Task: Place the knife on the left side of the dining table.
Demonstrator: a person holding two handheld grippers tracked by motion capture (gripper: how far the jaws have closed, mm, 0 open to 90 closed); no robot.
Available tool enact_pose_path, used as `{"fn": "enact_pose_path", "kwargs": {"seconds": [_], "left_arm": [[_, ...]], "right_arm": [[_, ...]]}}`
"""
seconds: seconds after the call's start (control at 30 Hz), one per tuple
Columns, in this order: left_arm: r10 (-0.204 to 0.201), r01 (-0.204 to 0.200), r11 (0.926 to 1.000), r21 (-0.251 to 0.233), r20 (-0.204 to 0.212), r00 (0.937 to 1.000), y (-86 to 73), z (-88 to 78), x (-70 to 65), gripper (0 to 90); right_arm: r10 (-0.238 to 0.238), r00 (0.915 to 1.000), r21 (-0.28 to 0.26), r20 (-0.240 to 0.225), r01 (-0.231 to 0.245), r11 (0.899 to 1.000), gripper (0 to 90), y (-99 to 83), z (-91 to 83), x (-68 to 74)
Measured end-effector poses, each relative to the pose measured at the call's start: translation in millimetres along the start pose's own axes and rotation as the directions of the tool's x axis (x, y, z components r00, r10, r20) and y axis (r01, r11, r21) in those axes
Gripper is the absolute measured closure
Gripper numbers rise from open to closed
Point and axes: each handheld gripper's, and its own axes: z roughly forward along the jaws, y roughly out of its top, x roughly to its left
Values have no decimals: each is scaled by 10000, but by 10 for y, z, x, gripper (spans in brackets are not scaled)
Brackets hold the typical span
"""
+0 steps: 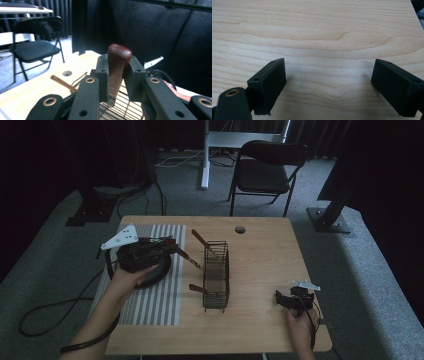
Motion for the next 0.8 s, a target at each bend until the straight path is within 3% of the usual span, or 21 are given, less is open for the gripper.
{"fn": "enact_pose_path", "kwargs": {"seconds": [0.33, 0.43, 0.5, 0.6, 0.8], "left_arm": [[93, -84, 9999, 108, -863, 9962, -190, -337, 64, 758], [31, -17, 9999, 155, -859, 9963, -220, -365, 79, 758], [-297, 319, 9993, 194, -1049, 9940, -364, -478, 148, 758], [-389, 417, 9989, 226, -1106, 9931, -425, -528, 175, 758], [-787, 842, 9960, 309, -1500, 9855, -668, -660, 237, 758]], "right_arm": [[-3, 10000, -3, 1, 3, 10000, 116, 0, 1, 0], [27, 10000, -3, -4, -27, 10000, 116, 0, 1, 2], [15, 10000, 2, 1, -15, 10000, 116, -1, 1, 2], [5, 10000, 4, 1, -5, 10000, 116, -1, 1, 1], [11, 10000, 2, 1, -11, 10000, 116, -1, 1, 1]]}}
